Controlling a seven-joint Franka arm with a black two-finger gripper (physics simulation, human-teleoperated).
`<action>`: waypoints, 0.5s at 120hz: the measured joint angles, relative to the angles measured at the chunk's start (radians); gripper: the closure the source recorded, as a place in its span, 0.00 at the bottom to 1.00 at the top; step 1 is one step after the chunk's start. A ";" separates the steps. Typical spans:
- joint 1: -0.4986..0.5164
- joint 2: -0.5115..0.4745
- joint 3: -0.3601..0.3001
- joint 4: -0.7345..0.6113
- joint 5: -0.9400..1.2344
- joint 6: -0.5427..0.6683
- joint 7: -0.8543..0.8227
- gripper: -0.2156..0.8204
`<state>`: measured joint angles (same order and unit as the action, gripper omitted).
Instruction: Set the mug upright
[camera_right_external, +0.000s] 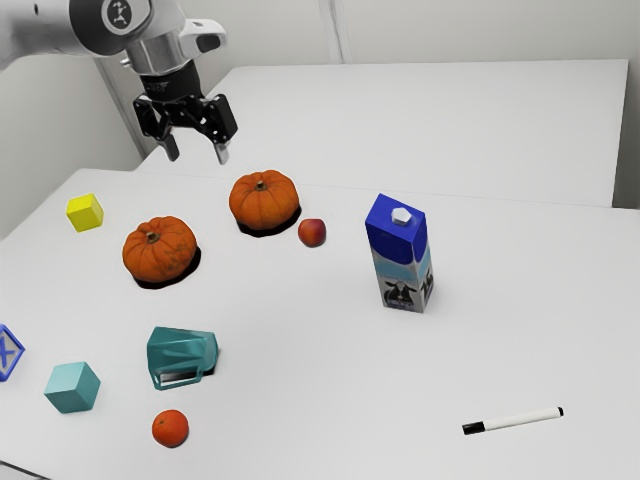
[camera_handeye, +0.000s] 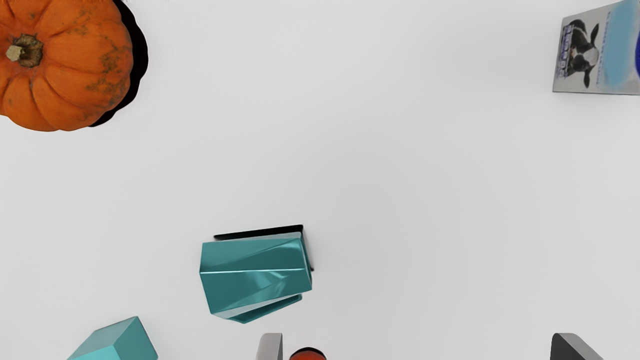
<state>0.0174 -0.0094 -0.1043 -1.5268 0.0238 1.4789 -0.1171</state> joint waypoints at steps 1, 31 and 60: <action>0.000 0.000 0.000 0.000 0.000 0.000 0.000 0.23; -0.002 -0.025 0.001 -0.030 -0.003 0.000 -0.006 0.23; 0.022 -0.086 0.010 -0.108 -0.015 -0.001 -0.006 0.23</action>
<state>0.0392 -0.0953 -0.0940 -1.6346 0.0089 1.4781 -0.1227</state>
